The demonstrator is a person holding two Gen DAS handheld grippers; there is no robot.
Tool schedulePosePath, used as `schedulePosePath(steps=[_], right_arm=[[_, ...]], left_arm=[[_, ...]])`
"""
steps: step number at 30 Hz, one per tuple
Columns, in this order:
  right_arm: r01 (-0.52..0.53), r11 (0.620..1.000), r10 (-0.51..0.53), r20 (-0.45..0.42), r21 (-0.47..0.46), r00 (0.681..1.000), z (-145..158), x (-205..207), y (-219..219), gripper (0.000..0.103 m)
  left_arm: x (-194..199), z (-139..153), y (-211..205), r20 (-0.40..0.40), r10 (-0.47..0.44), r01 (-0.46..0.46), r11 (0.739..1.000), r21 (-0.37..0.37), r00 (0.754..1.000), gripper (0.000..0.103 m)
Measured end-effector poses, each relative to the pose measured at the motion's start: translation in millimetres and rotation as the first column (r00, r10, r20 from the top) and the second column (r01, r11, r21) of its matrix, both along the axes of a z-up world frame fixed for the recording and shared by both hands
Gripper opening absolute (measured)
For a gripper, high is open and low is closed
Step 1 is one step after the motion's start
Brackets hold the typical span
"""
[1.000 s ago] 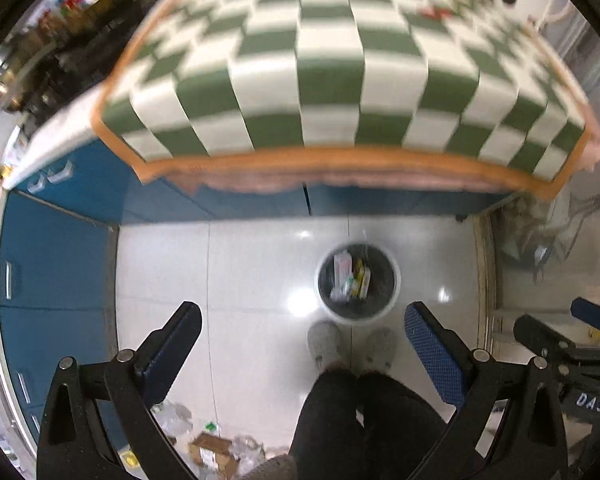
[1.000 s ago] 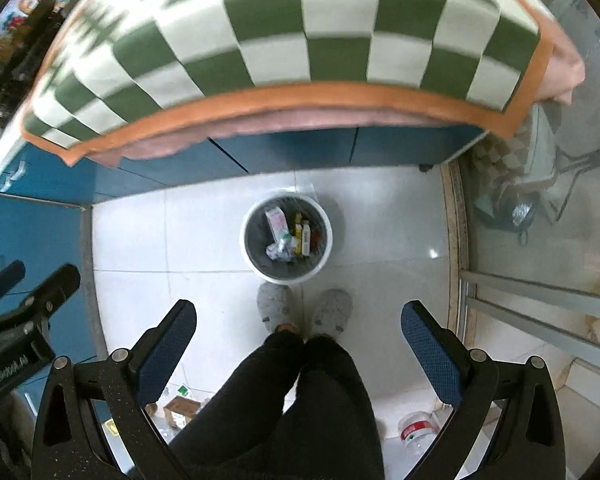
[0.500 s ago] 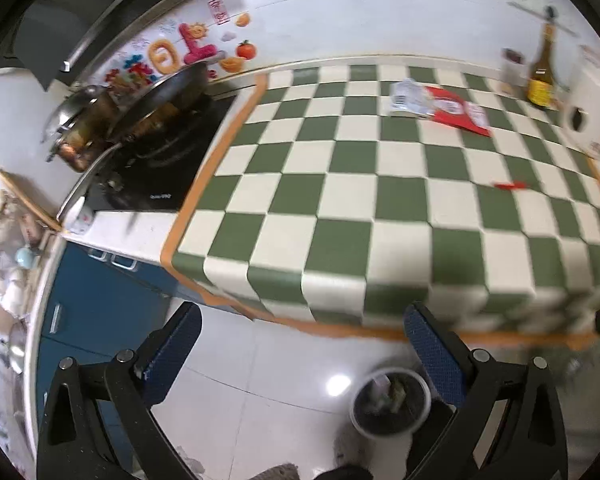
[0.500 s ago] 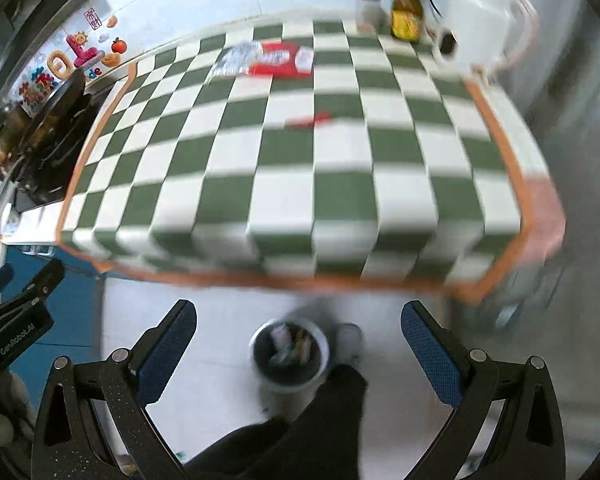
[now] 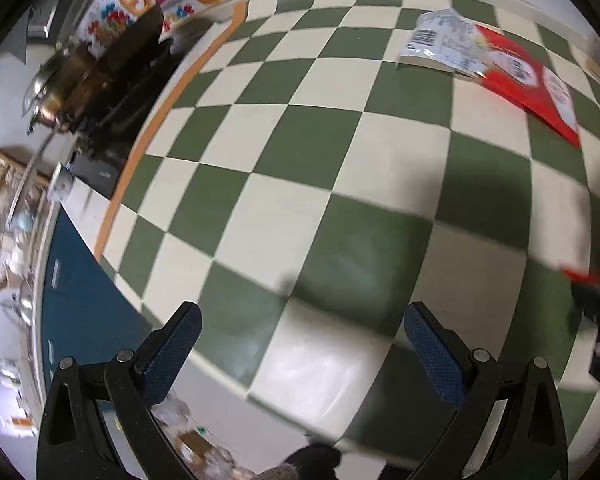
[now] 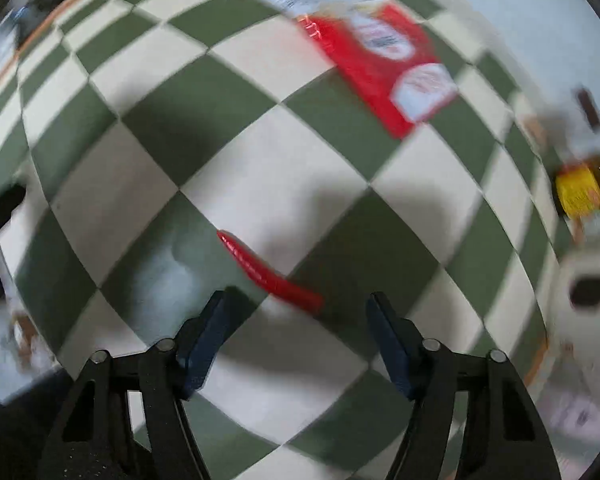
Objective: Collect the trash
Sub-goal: 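Grasp the red-white sugar bag with the left gripper while the right grasps the red chili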
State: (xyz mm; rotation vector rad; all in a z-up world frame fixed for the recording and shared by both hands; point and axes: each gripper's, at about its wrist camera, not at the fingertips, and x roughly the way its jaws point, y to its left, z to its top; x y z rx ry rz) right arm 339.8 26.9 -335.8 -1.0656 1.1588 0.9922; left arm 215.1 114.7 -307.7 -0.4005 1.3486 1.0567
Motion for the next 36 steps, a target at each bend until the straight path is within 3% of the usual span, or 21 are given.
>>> schedulePosePath(steps=[1,2,3,5,9,12,14,15,17,19,20,22,25,29,36], right_arm=[[-0.006,1.000,0.008,-0.065,0.024,0.998,-0.4,8.8,1.3,0.051],[0.013,0.999,-0.009,-0.113,0.031,0.993,-0.9,16.1,1.1,0.036],[0.036,0.999,-0.031,-0.108,0.039,0.994,-0.2,22.5,0.4,0.012],[0.089,0.995,-0.083,-0.102,0.055,0.991,-0.8,38.6,-0.7,0.009],[0.331,0.937,-0.302,-0.222,0.108,0.927,3.3,97.1,-2.2,0.009],[0.476,0.865,-0.428,-0.261,0.157,0.865,11.5,148.2,0.9,0.009],[0.525,0.836,-0.471,-0.282,0.161,0.836,12.1,171.3,7.2,0.009],[0.546,0.821,-0.491,-0.283,0.166,0.824,11.9,182.7,11.2,0.009],[0.565,0.807,-0.512,-0.277,0.169,0.814,9.5,198.3,19.2,0.009],[0.586,0.792,-0.532,-0.276,0.170,0.800,5.3,213.8,26.8,0.009],[0.590,0.790,-0.537,-0.275,0.169,0.797,5.0,212.1,31.5,0.009],[0.601,0.782,-0.550,-0.270,0.165,0.790,0.0,220.8,37.8,0.009],[0.603,0.783,-0.552,-0.276,0.153,0.787,-8.2,225.6,56.4,0.009],[0.588,0.793,-0.532,-0.287,0.163,0.797,-10.4,219.2,67.9,0.009],[0.580,0.787,-0.505,-0.320,0.209,0.801,9.7,205.9,67.1,0.009]], left_arm=[[4.7,-0.7,5.5,0.007,0.020,-0.020,1.000,-0.013,1.000,0.103],[9.9,-0.4,12.1,0.018,0.037,-0.037,0.999,-0.024,0.999,0.103],[15.4,0.5,18.3,0.032,0.052,-0.051,0.998,-0.033,0.998,0.103],[29.5,2.0,31.6,0.066,0.075,-0.071,0.996,-0.056,0.995,0.103],[61.1,0.7,70.9,0.195,0.151,-0.116,0.976,-0.182,0.969,0.103],[89.0,-7.5,107.6,0.331,0.259,-0.147,0.934,-0.326,0.908,0.103],[104.4,-14.7,124.2,0.365,0.310,-0.168,0.913,-0.372,0.878,0.098],[112.5,-18.3,131.9,0.382,0.334,-0.177,0.904,-0.390,0.862,0.089],[128.0,-24.7,142.7,0.388,0.354,-0.192,0.898,-0.397,0.851,0.079],[145.3,-25.5,146.0,0.368,0.313,-0.195,0.925,-0.325,0.875,0.068],[155.1,-25.7,144.8,0.341,0.270,-0.181,0.945,-0.271,0.900,0.066],[169.2,-25.3,141.9,0.294,0.197,-0.148,0.972,-0.182,0.935,0.043],[182.9,-20.7,136.3,0.249,0.102,-0.077,0.991,-0.110,0.963,0.020],[182.9,1.8,129.4,0.267,0.041,-0.031,0.999,-0.043,0.963,0.010],[154.6,82.1,103.1,0.305,-0.067,0.021,0.988,0.151,0.950,0.004]])
